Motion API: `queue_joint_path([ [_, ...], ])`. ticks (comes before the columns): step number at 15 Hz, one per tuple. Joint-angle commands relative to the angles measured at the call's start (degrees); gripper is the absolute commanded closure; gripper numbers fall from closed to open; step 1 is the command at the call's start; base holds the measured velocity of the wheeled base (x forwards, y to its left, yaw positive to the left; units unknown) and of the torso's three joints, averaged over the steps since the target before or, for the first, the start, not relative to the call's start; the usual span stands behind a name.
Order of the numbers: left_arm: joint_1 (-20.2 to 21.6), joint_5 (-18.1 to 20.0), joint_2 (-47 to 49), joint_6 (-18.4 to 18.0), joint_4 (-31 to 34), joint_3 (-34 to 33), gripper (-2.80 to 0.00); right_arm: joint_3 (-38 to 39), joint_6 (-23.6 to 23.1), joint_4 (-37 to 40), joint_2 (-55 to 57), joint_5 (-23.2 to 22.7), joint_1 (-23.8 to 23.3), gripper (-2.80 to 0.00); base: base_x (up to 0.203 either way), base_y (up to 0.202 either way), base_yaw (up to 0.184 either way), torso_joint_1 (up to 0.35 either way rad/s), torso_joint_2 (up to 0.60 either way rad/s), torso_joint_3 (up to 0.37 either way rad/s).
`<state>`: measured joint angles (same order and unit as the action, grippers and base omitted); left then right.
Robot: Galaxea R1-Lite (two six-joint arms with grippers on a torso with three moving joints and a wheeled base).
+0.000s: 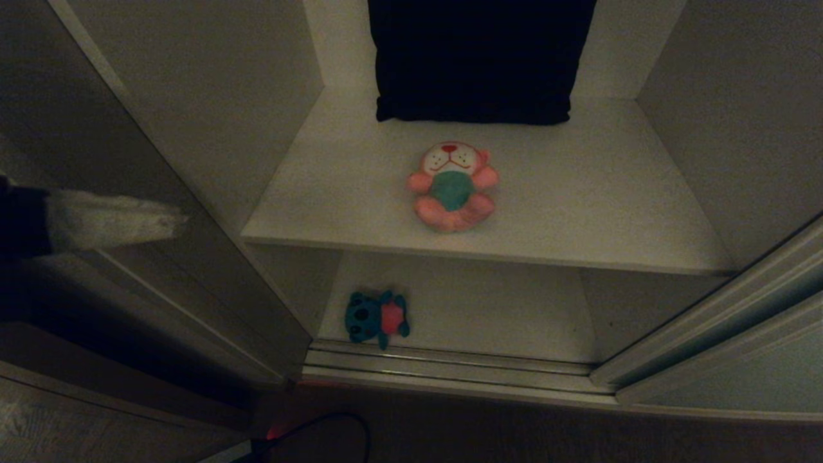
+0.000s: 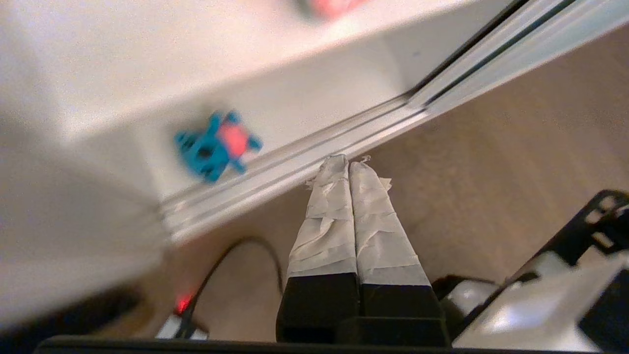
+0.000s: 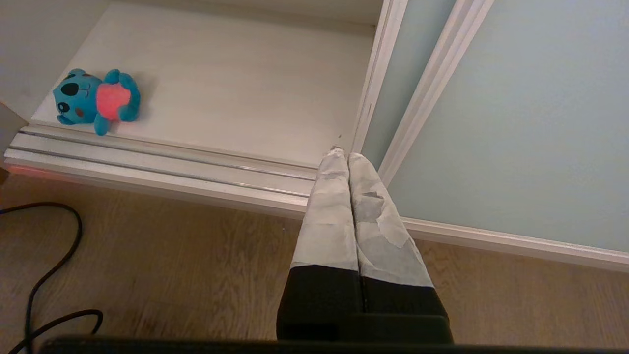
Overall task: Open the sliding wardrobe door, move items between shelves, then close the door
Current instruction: Place the pink doll on the lower shelf
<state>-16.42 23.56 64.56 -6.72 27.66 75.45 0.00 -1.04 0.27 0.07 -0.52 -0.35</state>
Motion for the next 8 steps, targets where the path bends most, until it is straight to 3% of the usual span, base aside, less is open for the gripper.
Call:
queue_joint_path([
  [1,-3.5,0.1,12.4,0.6,-0.1,6.7,0.0,0.2,0.0,0.0,0.0,0.0,0.0,0.0,0.0,0.0,0.0,0.0,0.0,0.0],
  [5,-7.8,-0.7,25.3,8.9,-0.3,20.6,0.0,0.2,0.0,0.0,0.0,0.0,0.0,0.0,0.0,0.0,0.0,0.0,0.0,0.0],
  [8,-11.9,-5.6,32.6,12.8,-0.4,26.4,0.0,0.3,0.0,0.0,0.0,0.0,0.0,0.0,0.0,0.0,0.0,0.0,0.0,0.0],
])
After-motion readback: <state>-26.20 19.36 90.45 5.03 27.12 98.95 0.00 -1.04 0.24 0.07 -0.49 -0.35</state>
